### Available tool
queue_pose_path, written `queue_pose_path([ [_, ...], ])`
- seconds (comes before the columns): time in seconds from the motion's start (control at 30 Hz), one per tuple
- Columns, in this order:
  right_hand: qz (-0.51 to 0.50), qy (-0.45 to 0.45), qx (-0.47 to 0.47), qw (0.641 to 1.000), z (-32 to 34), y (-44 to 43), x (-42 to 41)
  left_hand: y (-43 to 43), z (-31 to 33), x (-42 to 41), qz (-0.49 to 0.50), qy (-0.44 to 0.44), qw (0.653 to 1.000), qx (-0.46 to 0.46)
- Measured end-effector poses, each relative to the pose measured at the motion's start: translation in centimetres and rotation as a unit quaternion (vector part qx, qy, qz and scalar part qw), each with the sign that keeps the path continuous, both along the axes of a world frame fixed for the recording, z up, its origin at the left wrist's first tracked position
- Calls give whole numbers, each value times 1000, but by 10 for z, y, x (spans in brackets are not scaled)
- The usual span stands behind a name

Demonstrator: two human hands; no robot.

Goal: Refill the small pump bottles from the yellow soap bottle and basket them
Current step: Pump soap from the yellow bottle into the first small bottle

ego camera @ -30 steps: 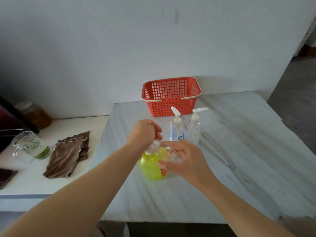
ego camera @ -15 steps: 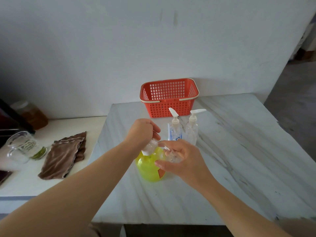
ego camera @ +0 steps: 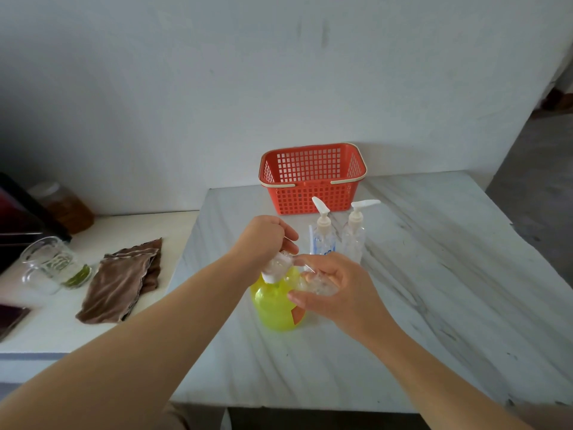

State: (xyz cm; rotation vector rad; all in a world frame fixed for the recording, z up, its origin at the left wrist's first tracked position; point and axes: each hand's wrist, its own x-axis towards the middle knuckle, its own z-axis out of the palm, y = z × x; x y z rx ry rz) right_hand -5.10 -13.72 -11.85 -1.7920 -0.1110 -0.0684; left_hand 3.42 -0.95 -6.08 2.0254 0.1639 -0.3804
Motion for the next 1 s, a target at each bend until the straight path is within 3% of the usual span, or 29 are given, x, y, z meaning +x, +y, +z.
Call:
queue_pose_path([
  [0.33,-8,2,-2,1000,-4,1,-3,0,-11,-4,5,-24,999,28],
  [0.63,-14,-17,-17,1000,-5,3,0,0,6,-3,-11,39,999,1],
  [1.0,-16,-4,3,1000,-8,2,-2,-1,-12,-2,21,-5,1000,22],
])
